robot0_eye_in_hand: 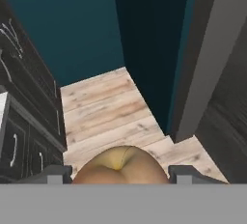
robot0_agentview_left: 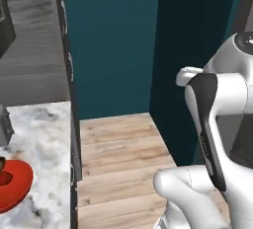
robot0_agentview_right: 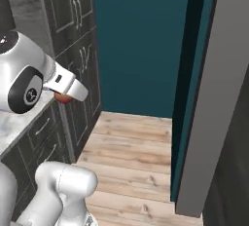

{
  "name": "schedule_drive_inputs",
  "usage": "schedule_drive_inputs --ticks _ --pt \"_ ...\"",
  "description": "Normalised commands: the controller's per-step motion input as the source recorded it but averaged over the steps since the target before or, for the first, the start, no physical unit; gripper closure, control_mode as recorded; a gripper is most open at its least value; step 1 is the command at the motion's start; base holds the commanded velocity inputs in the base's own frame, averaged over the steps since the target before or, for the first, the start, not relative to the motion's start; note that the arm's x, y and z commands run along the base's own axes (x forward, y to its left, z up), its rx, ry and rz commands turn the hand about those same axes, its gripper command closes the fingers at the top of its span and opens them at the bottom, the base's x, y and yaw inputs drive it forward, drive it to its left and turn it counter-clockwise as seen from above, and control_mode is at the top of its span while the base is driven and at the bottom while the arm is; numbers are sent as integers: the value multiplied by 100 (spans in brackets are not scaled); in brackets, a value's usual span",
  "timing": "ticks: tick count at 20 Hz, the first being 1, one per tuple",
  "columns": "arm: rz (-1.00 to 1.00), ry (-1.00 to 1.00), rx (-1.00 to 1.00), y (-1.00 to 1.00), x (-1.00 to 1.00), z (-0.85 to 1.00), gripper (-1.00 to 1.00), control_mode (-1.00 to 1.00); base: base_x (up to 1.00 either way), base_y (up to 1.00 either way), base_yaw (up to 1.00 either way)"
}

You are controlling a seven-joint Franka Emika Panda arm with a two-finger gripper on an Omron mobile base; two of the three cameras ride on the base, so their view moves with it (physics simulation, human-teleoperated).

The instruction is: Take the bell pepper, peach, and chicken drumstick from the freezer and place them in the bowl on the counter.

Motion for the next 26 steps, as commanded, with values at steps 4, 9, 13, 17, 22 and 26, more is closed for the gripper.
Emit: schedule_drive_inputs --ticks 4,9,13,17,22,26 --pt "0 0 0 0 0 0 100 100 -6 6 71" --pt "0 0 0 0 0 0 100 100 0 26 79" --pt "0 0 0 0 0 0 100 100 24 29 67" --pt "0 0 0 0 0 0 100 100 46 15 40" --pt "0 0 0 0 0 0 100 100 8 34 34" --pt "0 0 0 0 0 0 100 100 27 56 30"
